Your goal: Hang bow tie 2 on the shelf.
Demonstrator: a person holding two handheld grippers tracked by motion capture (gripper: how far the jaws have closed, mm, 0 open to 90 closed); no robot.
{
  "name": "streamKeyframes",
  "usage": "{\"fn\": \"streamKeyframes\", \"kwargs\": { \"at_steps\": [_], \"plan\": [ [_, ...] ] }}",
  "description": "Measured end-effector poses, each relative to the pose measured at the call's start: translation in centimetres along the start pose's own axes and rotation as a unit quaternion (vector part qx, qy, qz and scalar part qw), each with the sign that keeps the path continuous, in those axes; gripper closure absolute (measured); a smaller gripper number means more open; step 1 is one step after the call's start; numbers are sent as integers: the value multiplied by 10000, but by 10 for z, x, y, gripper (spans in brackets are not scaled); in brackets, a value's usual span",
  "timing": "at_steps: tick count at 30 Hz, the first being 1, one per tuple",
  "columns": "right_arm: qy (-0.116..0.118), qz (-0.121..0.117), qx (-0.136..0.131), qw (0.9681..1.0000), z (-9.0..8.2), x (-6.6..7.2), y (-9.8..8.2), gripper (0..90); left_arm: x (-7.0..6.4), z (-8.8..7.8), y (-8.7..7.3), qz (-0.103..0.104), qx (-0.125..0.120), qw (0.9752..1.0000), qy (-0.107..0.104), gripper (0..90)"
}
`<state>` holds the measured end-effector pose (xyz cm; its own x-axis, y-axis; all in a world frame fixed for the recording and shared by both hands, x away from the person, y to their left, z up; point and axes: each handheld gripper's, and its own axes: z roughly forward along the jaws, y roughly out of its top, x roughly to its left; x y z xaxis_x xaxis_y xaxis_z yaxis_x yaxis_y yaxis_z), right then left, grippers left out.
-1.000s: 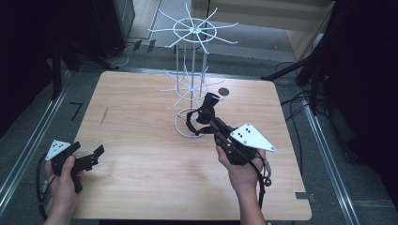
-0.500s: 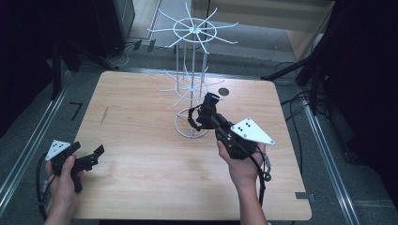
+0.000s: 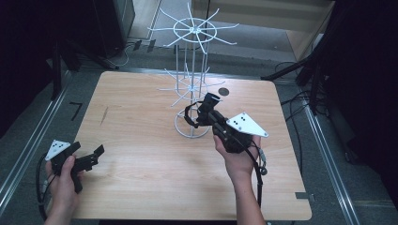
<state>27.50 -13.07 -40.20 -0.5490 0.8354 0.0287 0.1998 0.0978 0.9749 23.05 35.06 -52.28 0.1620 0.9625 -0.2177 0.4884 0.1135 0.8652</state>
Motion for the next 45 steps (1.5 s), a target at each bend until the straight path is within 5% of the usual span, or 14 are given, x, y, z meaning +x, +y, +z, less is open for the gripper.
{"fn": "streamKeyframes", "kwargs": {
  "at_steps": [32, 41, 45],
  "plan": [
    [15, 220, 216, 9995, 29, 5, -22, 760, 0, 0, 0, -4, -6, 10000, -9, 2],
    [130, 311, 216, 9992, 25, 1, -26, 666, 0, 0, 0, 5, 0, 10000, -4, 2],
    [191, 343, 198, 9990, 23, -2, -28, 550, -1, 0, 0, -1, -19, 10000, -2, 2]
  ]
}}
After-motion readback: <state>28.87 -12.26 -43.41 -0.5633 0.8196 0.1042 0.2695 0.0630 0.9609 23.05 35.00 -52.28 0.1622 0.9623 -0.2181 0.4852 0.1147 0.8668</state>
